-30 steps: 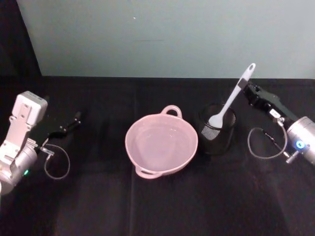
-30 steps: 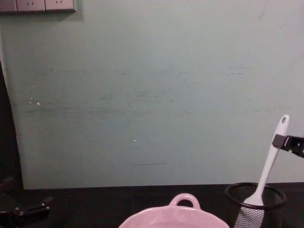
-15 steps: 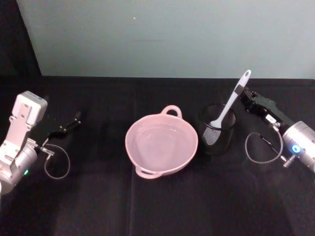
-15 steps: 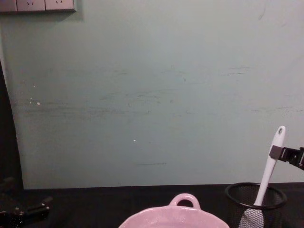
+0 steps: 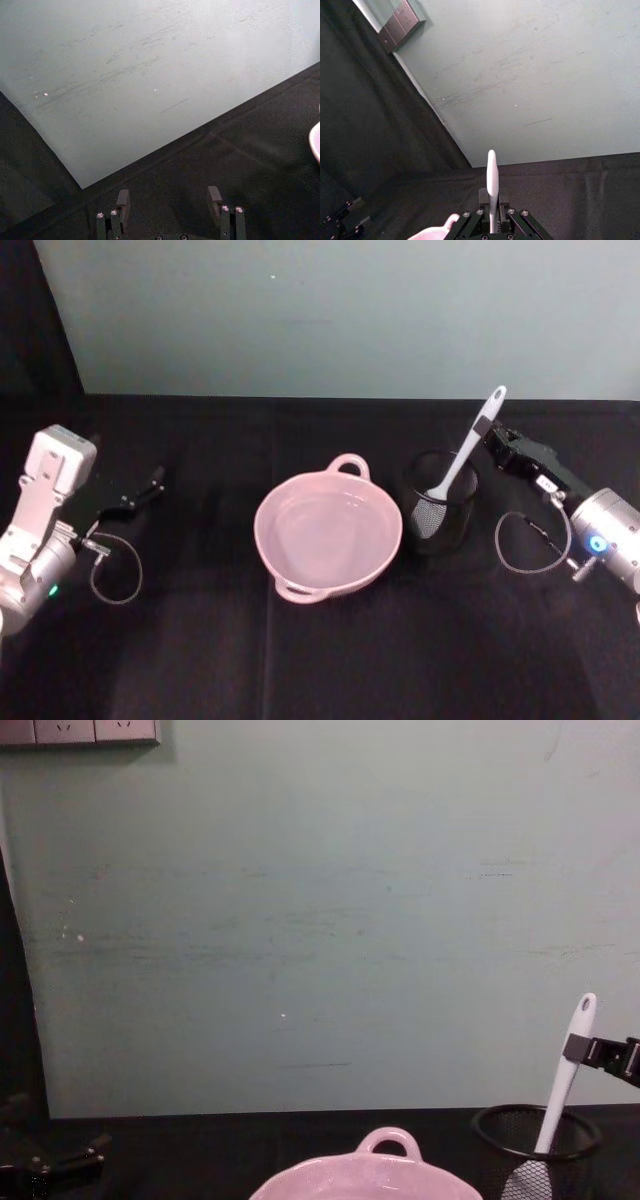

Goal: Use the one hand to pick up the spoon and stir the clear water in the bowl.

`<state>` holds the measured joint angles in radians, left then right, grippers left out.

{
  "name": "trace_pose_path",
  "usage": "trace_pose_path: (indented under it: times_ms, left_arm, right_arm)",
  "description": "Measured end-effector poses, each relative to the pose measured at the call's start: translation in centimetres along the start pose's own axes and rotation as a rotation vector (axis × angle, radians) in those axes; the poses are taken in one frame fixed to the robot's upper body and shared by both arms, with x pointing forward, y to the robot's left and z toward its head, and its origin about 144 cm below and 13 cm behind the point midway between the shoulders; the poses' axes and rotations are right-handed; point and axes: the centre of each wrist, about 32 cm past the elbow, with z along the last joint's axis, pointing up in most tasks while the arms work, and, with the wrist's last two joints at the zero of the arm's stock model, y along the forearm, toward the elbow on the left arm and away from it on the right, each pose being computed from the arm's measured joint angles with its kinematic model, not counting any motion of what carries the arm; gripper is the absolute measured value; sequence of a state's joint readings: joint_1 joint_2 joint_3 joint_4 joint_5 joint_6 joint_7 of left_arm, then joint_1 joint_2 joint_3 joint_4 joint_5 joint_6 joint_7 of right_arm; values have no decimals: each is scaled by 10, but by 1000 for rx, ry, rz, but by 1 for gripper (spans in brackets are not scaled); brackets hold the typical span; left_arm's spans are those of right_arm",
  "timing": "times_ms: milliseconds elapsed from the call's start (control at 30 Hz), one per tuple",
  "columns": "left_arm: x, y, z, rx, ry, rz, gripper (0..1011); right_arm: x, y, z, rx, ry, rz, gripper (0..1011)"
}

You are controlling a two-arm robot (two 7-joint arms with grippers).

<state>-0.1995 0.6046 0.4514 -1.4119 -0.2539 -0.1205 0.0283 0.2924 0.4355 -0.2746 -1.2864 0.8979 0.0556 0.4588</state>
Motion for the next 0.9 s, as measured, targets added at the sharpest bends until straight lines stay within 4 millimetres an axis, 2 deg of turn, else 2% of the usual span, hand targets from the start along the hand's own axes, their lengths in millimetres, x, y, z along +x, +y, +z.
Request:
trace_pose_path:
  times_ms: [900]
  left_arm:
    - [0,0,0,0,0,0,1011]
  right_arm:
    - [7,4,7,-4,-2,40,109]
